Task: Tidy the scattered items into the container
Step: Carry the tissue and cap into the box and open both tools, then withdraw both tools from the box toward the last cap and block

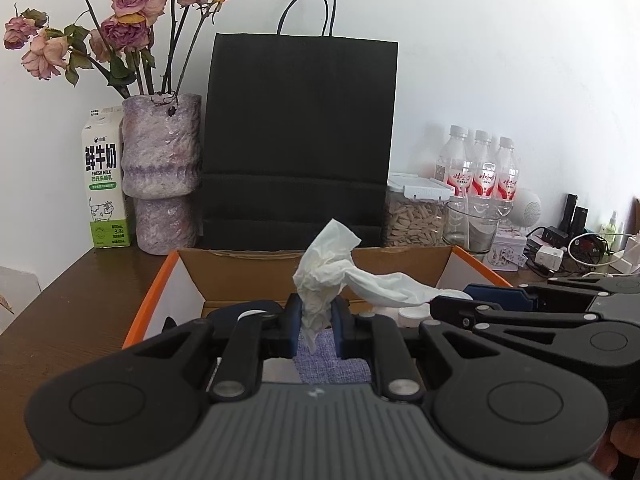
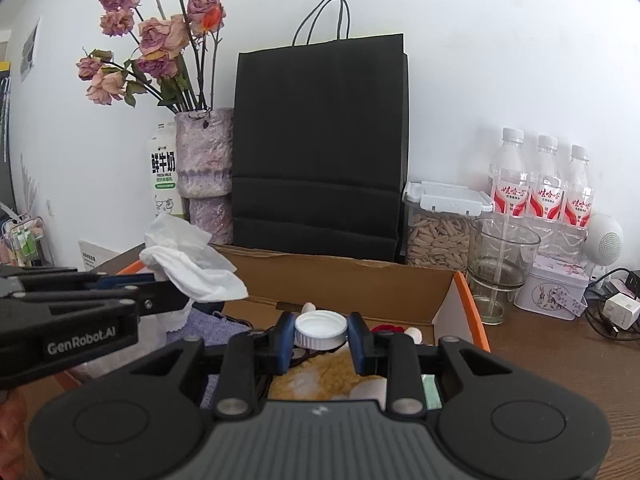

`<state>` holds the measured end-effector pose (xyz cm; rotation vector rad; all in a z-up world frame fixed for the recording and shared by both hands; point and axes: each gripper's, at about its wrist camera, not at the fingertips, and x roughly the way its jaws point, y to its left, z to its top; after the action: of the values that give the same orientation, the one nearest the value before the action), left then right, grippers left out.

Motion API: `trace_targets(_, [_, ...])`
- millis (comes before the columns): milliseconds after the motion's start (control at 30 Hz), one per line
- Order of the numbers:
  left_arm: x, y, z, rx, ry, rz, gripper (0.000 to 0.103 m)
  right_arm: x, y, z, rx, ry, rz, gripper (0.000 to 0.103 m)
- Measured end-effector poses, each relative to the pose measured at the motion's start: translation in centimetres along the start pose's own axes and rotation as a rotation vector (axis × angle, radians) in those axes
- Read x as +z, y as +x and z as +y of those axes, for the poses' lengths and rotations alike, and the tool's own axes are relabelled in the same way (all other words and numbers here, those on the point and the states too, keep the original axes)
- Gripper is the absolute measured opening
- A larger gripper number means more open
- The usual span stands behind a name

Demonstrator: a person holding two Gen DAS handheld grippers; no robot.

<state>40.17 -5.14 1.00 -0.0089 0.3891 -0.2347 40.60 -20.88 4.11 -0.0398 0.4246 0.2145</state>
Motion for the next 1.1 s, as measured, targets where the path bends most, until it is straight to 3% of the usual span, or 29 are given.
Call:
trace_targets(67, [0.0,-0.1,0.0,0.003,0.001,-0.005,0.019,0.0,0.0,0.0,-0.002,0.002,0.004,0.028])
trace_targets(133, [0.0,-0.1,0.0,-0.007,0.01,-0.008,0.035,0.0,0.1,-0.1,-0.009,0.004,0.006,0.028])
trace_targets(167, [-0.1,-0.2,-0.1,-0.016,0.016,-0.012,0.039,0.0,0.0,-0.2,-0.012,0.006,0.006,0.028])
trace_targets(200, [0.0,-0.3,-0.2,-0.015,0.023,-0.018,0.048,0.0,0.0,-0.2,-0.012,0.009,0.007,0.033])
trace_targets(233, [0.0,-0.5,-0.4,-0.005,0.033,-0.026,0.056,-0.1,-0.1,-0.3,-0.011,0.01,0.007,0.047])
trace_targets(267, [0.0,-0.7,-0.5,0.016,0.04,-0.039,0.06,-0.1,-0.2,-0.3,-0.013,0.008,0.004,0.052])
trace_targets(333, [0.1,-1.2,-0.4,0.057,0.039,-0.069,0.085,-0.1,-0.6,-0.3,-0.062,0.0,-0.009,0.066])
trace_targets(400, [0.2,-1.7,0.0,0.08,0.015,-0.101,0.103,0.0,-1.1,-0.9,-0.075,0.018,-0.019,0.078])
trace_targets(467, [0.3,-2.4,0.2,0.076,0.002,-0.128,0.103,0.1,-1.6,-1.5,-0.079,0.044,-0.029,0.097])
trace_targets(533, [0.4,-2.9,0.0,0.07,0.005,-0.144,0.103,0.1,-2.1,-1.9,-0.087,0.053,-0.04,0.102])
trace_targets(867, [-1.4,-5.9,-0.6,0.074,0.05,-0.159,0.103,-0.9,-5.6,-1.9,-0.097,0.023,-0.063,0.103])
trace_targets(1100, [-4.4,-7.9,-0.3,0.054,0.095,-0.009,0.103,-3.9,-8.8,-1.3,-0.119,0.002,-0.027,0.103])
